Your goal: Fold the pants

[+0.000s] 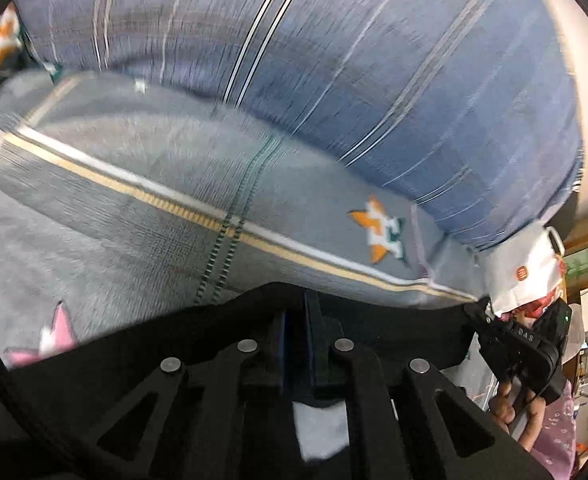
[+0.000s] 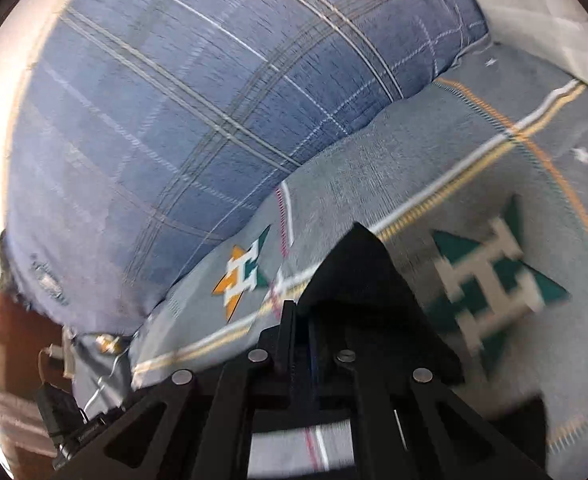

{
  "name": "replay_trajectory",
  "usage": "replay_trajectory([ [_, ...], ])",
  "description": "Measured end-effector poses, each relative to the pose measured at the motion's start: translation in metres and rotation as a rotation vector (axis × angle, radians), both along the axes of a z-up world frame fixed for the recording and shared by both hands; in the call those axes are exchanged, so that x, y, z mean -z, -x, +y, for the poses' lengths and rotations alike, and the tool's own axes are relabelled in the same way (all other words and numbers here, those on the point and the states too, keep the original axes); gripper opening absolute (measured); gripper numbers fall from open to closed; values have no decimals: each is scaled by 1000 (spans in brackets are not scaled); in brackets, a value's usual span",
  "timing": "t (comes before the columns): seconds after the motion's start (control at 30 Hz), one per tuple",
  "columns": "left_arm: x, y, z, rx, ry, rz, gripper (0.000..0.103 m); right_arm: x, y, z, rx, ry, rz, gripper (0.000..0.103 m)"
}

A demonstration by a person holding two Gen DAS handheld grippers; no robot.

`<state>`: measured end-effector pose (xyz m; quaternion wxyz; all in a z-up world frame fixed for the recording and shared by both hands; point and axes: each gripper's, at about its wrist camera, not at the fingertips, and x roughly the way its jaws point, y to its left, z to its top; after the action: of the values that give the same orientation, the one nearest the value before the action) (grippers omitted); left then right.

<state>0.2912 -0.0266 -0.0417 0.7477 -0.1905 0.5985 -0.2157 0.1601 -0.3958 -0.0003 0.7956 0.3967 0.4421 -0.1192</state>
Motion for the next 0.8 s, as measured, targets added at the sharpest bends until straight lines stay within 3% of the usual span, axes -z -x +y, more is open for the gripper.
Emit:
replay_trajectory([
  [0.07,14,-6,0,-11,8,35,11,18,-15,-3,-13,-3,27,8],
  [0.13,20,-14,-2,-2,45,77,24,32,-25,-7,-30,-9,50,9],
  [0.2,18,-20,-1,5,112,95,49,36,-30,-15,-38,-49,32,9],
  [0.27,18,-23,3,-4,195,124,59,35,-31,-25,-29,-118,-24,9],
  [0.4,25,-26,15,-41,292,183,59,35,-31,-38,-21,-140,-33,10],
  [0.6,26,-23,18,-48,327,216,60,26,-23,-44,-29,-207,-71,16],
  [0.7,20,-23,21,-54,353,208,61,11,-20,-39,-82,-268,-184,16],
  [0.8,20,-27,28,-68,422,220,63,-10,-21,-25,-153,-240,-284,21],
])
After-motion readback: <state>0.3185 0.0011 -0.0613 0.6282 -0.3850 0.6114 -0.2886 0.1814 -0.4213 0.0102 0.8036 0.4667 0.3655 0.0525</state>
